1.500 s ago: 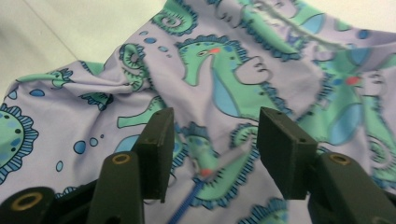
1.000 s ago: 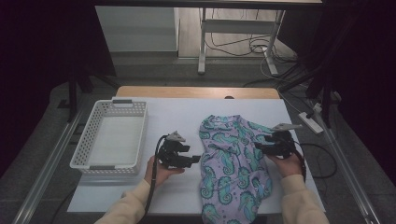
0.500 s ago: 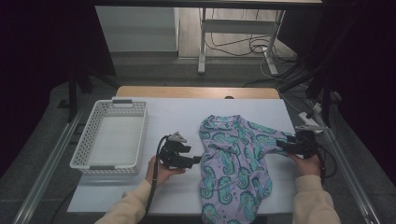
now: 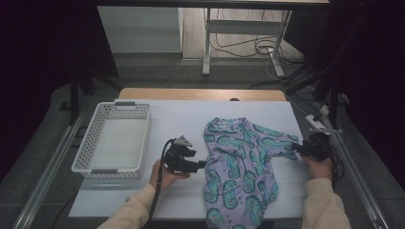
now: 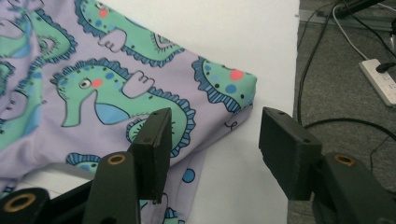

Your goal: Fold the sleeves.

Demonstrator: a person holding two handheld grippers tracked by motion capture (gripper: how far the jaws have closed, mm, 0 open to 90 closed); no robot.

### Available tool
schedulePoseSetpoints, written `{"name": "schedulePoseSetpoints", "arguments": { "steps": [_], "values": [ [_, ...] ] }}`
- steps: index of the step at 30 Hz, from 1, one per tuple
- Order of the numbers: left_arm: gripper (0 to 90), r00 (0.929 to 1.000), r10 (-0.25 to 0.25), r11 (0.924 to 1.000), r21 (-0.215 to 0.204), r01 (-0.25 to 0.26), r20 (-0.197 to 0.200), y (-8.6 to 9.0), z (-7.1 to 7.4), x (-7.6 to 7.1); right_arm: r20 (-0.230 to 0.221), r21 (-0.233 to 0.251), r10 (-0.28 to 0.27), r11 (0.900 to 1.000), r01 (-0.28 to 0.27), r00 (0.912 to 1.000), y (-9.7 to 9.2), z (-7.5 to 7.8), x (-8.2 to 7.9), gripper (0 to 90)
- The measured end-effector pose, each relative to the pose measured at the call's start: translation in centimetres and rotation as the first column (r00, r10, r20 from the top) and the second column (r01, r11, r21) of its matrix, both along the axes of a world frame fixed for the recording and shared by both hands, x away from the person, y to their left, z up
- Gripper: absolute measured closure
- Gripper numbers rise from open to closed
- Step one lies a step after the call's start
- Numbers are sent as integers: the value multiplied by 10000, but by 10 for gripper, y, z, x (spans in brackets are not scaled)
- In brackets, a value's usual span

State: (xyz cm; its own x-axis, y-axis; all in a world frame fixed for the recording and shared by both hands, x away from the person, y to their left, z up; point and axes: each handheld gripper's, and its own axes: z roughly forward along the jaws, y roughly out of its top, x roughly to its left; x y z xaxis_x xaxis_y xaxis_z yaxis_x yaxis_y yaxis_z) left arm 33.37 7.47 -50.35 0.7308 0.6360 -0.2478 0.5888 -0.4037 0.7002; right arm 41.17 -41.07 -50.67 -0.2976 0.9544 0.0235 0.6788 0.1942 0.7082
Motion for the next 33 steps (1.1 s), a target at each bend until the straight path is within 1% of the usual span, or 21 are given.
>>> {"name": "schedulePoseSetpoints", "arguments": {
  "steps": [2,6,10,15,17,21,22,23,24,27,28,30,32,33],
  "values": [
    [330,10000,-13,10000,-2,13,4,0,0,0,-76,-186,12,9998,-14,10000,2,-2,1,446],
    [330,10000,-20,10000,11,20,-6,0,0,0,-248,-256,23,9997,-29,9997,6,-8,4,446],
    [330,10000,-8,10000,8,8,1,0,0,0,-427,-461,128,9988,-147,9990,12,-13,7,446],
    [330,10000,1,10000,22,-1,-19,0,-1,0,-369,-457,82,9989,-99,9993,13,-14,7,481],
    [330,10000,-6,10000,29,6,-4,-1,-1,0,-360,-417,143,9990,-158,9992,13,-13,7,566],
    [330,10000,-6,10000,39,6,-6,-1,-1,0,-486,-192,593,9980,-603,9971,17,-12,6,826],
    [330,10000,-7,10000,30,7,-6,-1,-1,0,-479,-220,707,9972,-718,9963,18,-12,6,848],
    [330,10000,-8,10000,37,8,-2,-1,-1,0,-388,-335,739,9966,-752,9965,20,-11,6,854],
    [330,10000,-7,10000,40,7,-2,-1,-1,0,-320,-330,831,9959,-841,9960,21,-10,5,856],
    [330,10000,8,10000,30,-8,-4,0,-1,0,-58,68,913,9958,-912,9958,22,-4,3,858],
    [330,10000,15,10000,35,-15,-12,0,-1,0,91,195,936,9954,-937,9956,22,-1,2,858],
    [330,10000,12,10000,37,-12,-6,0,-1,0,406,345,1013,9941,-1027,9940,25,5,0,858],
    [330,10000,-13,10000,63,13,39,-1,-1,0,616,524,1129,9918,-1162,9917,29,14,-2,858],
    [330,10000,-15,10000,57,14,49,-1,0,0,710,536,1188,9910,-1227,9904,31,17,-3,858]
  ]
}}
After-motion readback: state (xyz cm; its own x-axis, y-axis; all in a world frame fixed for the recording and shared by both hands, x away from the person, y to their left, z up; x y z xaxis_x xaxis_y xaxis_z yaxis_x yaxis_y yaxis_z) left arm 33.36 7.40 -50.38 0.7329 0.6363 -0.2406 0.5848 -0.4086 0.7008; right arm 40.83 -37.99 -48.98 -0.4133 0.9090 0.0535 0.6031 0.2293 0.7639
